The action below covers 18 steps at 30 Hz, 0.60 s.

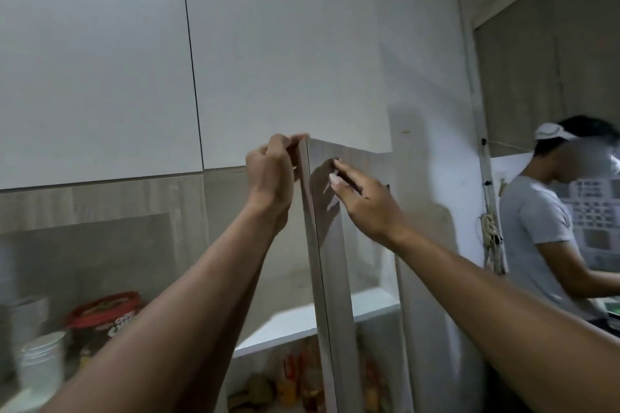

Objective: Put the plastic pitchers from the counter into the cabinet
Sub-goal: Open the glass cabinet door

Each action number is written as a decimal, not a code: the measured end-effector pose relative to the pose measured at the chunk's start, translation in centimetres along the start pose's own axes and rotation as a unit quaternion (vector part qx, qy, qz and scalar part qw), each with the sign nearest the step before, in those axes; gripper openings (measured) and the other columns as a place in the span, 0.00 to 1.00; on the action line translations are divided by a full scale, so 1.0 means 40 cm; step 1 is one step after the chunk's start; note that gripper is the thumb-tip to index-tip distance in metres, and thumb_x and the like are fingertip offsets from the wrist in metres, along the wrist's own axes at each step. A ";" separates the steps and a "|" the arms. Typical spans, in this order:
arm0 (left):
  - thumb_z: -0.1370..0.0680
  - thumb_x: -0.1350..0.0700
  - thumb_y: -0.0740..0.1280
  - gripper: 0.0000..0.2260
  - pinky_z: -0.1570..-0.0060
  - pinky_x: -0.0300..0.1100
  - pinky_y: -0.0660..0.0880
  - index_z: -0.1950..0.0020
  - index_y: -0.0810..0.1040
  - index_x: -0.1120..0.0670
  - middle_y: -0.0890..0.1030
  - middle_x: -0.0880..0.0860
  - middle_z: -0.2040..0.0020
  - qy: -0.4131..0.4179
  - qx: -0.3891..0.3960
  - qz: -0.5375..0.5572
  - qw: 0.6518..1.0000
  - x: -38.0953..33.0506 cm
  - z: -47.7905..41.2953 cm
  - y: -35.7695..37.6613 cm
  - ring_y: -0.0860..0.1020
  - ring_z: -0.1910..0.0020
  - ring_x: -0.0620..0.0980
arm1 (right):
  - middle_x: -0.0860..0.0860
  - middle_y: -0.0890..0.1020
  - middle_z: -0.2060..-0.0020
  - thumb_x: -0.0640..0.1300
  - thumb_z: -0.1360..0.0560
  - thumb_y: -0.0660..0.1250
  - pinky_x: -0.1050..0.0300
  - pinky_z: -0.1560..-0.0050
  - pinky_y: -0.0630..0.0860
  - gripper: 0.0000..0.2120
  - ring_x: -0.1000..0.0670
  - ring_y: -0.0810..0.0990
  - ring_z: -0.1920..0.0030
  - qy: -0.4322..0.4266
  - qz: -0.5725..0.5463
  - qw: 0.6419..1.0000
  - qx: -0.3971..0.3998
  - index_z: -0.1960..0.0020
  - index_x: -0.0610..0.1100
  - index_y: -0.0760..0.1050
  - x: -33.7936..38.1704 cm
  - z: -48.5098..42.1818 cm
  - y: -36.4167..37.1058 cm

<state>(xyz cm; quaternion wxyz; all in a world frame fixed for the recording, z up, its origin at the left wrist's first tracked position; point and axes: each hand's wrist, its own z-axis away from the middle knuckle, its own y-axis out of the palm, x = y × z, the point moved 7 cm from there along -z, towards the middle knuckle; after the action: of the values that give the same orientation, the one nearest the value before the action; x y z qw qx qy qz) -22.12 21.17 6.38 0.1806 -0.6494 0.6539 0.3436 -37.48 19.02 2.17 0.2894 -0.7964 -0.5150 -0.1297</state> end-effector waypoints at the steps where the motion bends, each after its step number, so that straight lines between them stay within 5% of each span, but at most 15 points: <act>1: 0.19 0.56 0.56 0.17 0.55 0.42 0.78 0.48 0.84 0.60 0.86 0.58 0.52 -0.016 0.007 0.029 0.999 0.003 0.021 0.033 0.83 0.54 0.50 | 0.60 0.70 0.33 0.52 0.18 0.58 0.79 0.42 0.61 0.25 0.61 0.69 0.35 -0.002 -0.002 1.000 0.005 0.23 0.46 0.64 0.003 0.029 -0.025; 3: 0.18 0.58 0.54 0.18 0.53 0.41 0.78 0.46 0.83 0.60 0.87 0.57 0.50 -0.045 0.028 0.075 0.996 0.006 0.066 0.118 0.84 0.51 0.50 | 0.60 0.72 0.38 0.54 0.18 0.57 0.77 0.43 0.64 0.23 0.62 0.70 0.38 -0.008 -0.005 1.000 0.005 0.25 0.47 0.67 0.005 0.086 -0.092; 7: 0.17 0.58 0.51 0.20 0.51 0.37 0.81 0.37 0.80 0.60 0.84 0.55 0.42 -0.062 0.105 0.053 0.991 0.035 0.158 0.310 0.84 0.47 0.46 | 0.47 0.82 0.46 0.57 0.18 0.53 0.45 0.40 0.77 0.20 0.50 0.80 0.45 0.021 -0.014 1.000 -0.017 0.36 0.47 0.74 -0.034 0.176 -0.258; 10: 0.15 0.55 0.53 0.19 0.46 0.43 0.79 0.28 0.76 0.56 0.81 0.52 0.36 -0.055 0.189 0.004 0.980 0.083 0.244 0.458 0.80 0.40 0.48 | 0.49 0.78 0.35 0.54 0.17 0.52 0.49 0.33 0.73 0.21 0.53 0.76 0.36 0.006 0.013 0.999 -0.030 0.27 0.52 0.65 -0.058 0.233 -0.391; 13: 0.17 0.50 0.55 0.20 0.32 0.51 0.72 0.24 0.70 0.45 0.75 0.47 0.30 0.004 0.251 -0.079 0.965 0.133 0.319 0.595 0.73 0.29 0.50 | 0.53 0.62 0.22 0.50 0.17 0.54 0.52 0.26 0.63 0.28 0.55 0.63 0.25 0.021 0.060 0.996 -0.056 0.20 0.54 0.48 -0.103 0.290 -0.504; 18: 0.17 0.48 0.55 0.29 0.23 0.49 0.56 0.17 0.49 0.42 0.56 0.47 0.17 0.088 0.330 -0.263 0.902 0.246 0.397 0.786 0.58 0.20 0.50 | 0.49 0.39 0.19 0.41 0.20 0.56 0.54 0.21 0.47 0.40 0.52 0.41 0.20 0.044 0.226 0.969 -0.090 0.21 0.47 0.31 -0.210 0.349 -0.654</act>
<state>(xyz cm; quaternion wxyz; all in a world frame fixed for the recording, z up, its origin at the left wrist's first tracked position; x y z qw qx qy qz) -56.96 22.39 -4.65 0.4101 -0.7285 0.5487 -0.0108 -65.84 28.98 -4.65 0.2608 -0.9085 -0.2942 -0.1416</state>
